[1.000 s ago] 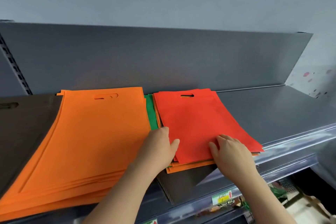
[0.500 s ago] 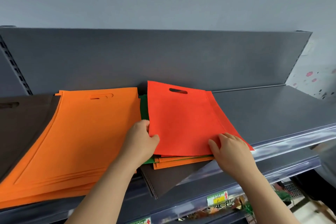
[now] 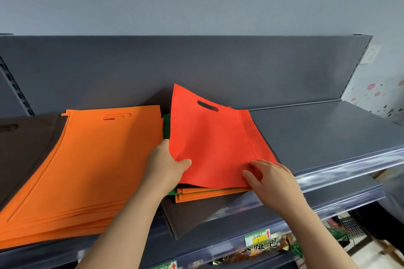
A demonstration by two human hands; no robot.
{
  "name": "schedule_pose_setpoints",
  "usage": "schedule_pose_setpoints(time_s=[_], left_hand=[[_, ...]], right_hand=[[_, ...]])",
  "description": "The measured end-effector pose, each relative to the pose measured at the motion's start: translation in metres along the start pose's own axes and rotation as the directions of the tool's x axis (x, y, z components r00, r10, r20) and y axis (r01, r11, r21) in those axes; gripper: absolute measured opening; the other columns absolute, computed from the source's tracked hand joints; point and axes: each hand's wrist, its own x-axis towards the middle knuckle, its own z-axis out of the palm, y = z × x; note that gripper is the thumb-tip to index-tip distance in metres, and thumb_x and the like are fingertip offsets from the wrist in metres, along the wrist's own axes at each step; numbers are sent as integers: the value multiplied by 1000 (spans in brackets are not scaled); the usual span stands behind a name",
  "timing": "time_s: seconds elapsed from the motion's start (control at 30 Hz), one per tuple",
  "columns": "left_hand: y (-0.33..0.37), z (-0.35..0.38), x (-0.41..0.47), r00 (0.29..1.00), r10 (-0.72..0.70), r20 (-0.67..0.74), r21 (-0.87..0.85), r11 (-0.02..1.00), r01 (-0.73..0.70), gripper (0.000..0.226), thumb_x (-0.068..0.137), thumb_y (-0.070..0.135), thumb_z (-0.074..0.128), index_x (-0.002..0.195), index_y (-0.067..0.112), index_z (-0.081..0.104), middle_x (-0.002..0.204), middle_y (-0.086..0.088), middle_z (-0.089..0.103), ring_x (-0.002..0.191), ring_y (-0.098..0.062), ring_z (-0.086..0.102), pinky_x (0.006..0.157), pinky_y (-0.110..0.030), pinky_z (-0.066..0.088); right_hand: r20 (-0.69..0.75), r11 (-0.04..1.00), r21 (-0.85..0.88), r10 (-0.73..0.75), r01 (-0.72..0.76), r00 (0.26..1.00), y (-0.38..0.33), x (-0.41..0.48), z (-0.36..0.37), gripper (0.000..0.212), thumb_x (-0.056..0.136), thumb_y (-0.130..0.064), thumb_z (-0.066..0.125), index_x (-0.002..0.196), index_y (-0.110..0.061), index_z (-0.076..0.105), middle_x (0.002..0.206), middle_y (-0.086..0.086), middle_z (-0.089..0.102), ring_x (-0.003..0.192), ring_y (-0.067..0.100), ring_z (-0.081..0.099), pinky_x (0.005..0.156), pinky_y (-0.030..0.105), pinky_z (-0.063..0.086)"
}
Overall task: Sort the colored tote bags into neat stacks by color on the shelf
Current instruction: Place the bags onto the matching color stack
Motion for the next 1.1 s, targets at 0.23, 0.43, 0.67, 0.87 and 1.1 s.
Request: schedule_pose_setpoints(time_s=[0.23,0.43,0.67,0.87,1.1], left_hand=[[6,-15,-2,991,85,-106,-65,994,-93,43,75,7,74,106,28,52,102,7,64,92,-17,61,81,-33,50],[-16,-33,-5,982,-17,-190,-58,998,6,43,80,13,71,113,25,47,112,3,58,99,-21,56,84,-36,48],[-33,-35,-13,990,-75,-120,-85,994,65,45,81,10,69,121,21,51,113,0,63,99,-22,61,89,-43,50],[-44,-66,-18,980,-17,-200,-55,998,6,42,85,16,67,123,23,50,110,5,62,98,-19,61,86,-39,51],[-66,-119,-27,947,43,-318,37,999,-33,56,81,23,71,132,21,47,117,4,62,105,-18,59,92,-35,47]], right_hand=[[-14,990,133,50,-48,999,-5,-1,1,39,89,-40,55,119,-15,61,122,4,61,113,26,53,99,36,38],[80,988,72,129,-135,988,-15,8,2,53,89,-56,42,126,-18,49,121,3,59,116,25,50,102,39,34],[96,933,332,116,-142,989,-48,10,-2,57,87,-28,61,140,-23,38,131,7,43,110,26,53,95,33,40],[-42,923,385,16,1,999,-76,8,-9,48,87,-10,58,132,-25,49,116,3,53,101,21,53,83,28,39],[-189,918,374,-63,131,980,-129,-1,-13,36,87,-7,57,119,-22,61,112,-1,58,99,23,58,85,35,45]])
